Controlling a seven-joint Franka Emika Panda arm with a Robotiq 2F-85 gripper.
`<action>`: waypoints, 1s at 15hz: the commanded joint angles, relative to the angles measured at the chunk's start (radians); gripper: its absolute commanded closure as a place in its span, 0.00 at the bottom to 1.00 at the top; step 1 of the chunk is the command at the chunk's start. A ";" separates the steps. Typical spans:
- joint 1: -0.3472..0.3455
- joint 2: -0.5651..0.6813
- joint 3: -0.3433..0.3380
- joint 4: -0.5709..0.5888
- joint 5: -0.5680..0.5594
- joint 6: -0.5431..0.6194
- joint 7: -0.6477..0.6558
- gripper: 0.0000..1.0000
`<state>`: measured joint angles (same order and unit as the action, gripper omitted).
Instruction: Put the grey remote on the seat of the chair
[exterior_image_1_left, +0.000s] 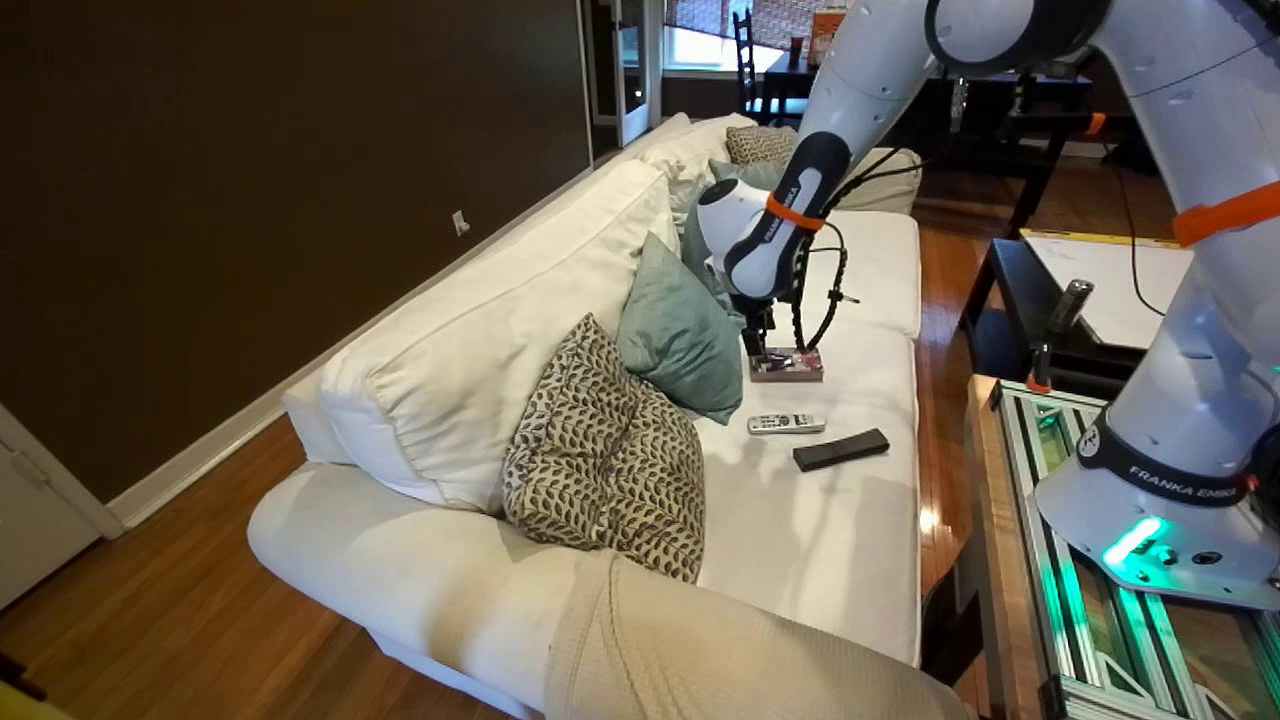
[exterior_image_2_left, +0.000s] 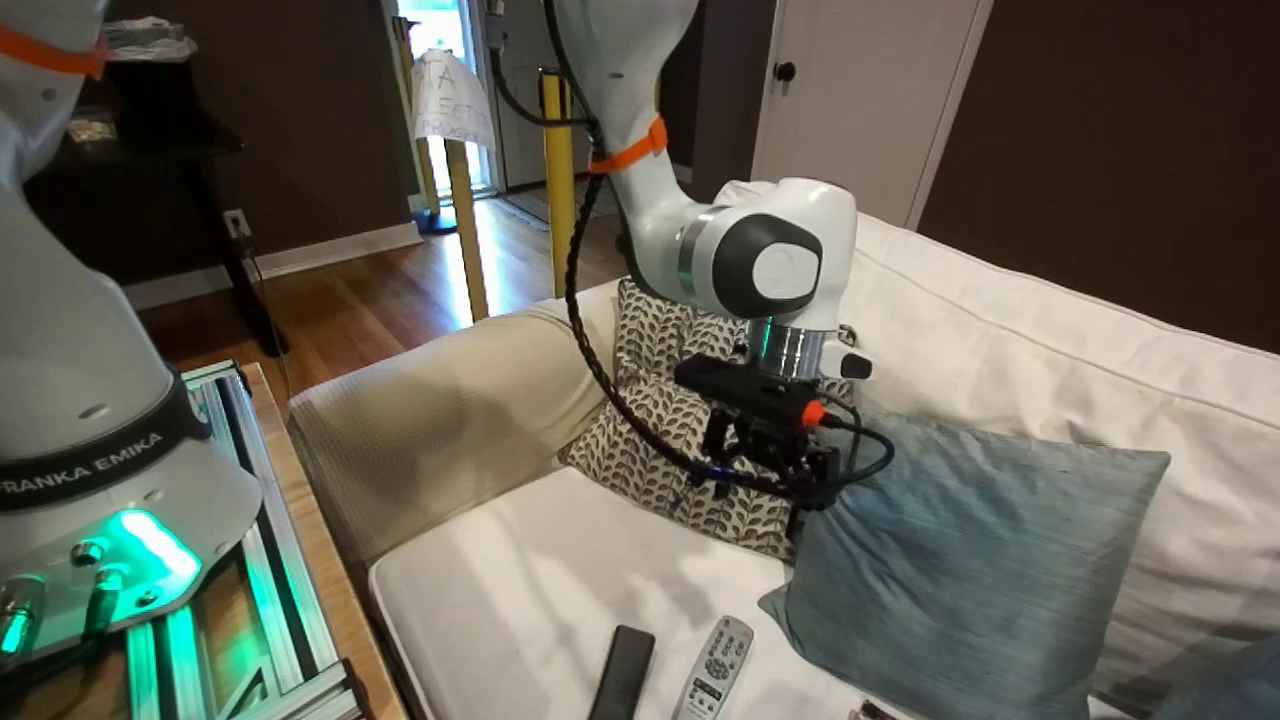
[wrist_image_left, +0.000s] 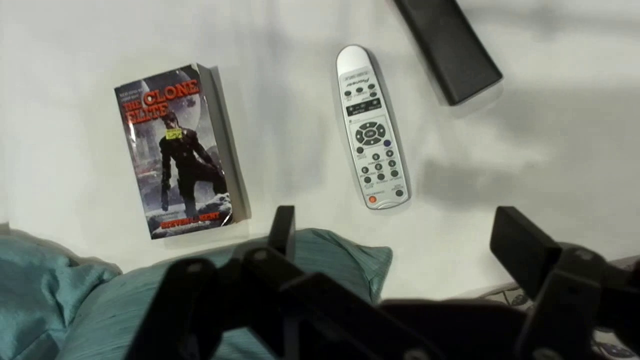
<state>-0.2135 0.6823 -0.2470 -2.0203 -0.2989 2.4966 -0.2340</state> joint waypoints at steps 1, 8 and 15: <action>-0.021 -0.097 0.020 -0.044 0.030 -0.097 -0.001 0.00; 0.000 -0.193 0.006 -0.057 0.005 -0.161 0.068 0.00; -0.011 -0.167 0.011 -0.022 0.002 -0.150 0.059 0.00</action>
<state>-0.2173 0.5157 -0.2440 -2.0449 -0.2921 2.3501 -0.1781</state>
